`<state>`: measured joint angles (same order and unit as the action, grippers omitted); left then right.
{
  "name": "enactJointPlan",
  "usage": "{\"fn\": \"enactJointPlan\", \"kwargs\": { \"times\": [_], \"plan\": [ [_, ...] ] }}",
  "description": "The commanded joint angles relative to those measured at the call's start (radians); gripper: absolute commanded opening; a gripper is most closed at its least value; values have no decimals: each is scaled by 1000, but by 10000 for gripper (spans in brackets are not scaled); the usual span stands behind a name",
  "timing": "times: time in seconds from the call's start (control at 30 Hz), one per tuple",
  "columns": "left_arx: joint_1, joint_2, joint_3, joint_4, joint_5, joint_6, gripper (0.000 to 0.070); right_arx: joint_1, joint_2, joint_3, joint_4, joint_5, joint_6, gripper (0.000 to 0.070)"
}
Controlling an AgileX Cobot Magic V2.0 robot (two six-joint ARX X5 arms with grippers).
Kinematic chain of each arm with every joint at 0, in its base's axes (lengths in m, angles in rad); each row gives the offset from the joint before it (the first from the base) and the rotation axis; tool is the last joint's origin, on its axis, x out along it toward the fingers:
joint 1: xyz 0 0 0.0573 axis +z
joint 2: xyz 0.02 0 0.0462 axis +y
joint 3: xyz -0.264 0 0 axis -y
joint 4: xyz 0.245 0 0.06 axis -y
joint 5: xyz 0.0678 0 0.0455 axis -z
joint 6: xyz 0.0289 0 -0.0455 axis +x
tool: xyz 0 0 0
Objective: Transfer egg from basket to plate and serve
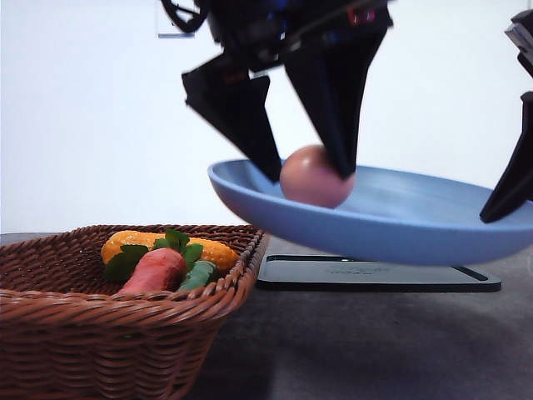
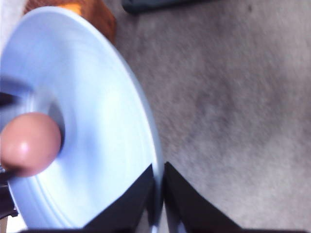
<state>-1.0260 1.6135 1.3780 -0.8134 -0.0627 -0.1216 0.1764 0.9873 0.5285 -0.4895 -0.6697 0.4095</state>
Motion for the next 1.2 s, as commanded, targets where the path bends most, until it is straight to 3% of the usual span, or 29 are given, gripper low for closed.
{"fn": "enactJointPlan", "kwargs": {
  "times": [0.0,0.27,0.53,0.67,0.97,1.17],
  "plan": [
    [-12,-35,43,-14,-14,15,457,-1,27,21,10,-11,9,0],
    [7,-205,57,-87,-111,40,453,-87,205,115,17,-10,-84,0],
    [12,-389,57,-118,-285,39,436,-188,495,341,20,23,-159,0],
    [12,-463,57,-135,-309,28,436,-203,647,472,29,68,-164,0],
    [13,-525,57,-182,-352,18,436,-205,955,752,6,68,-155,0],
    [13,-522,57,-218,-381,-2,436,-205,1033,819,4,69,-155,20]
  ]
}}
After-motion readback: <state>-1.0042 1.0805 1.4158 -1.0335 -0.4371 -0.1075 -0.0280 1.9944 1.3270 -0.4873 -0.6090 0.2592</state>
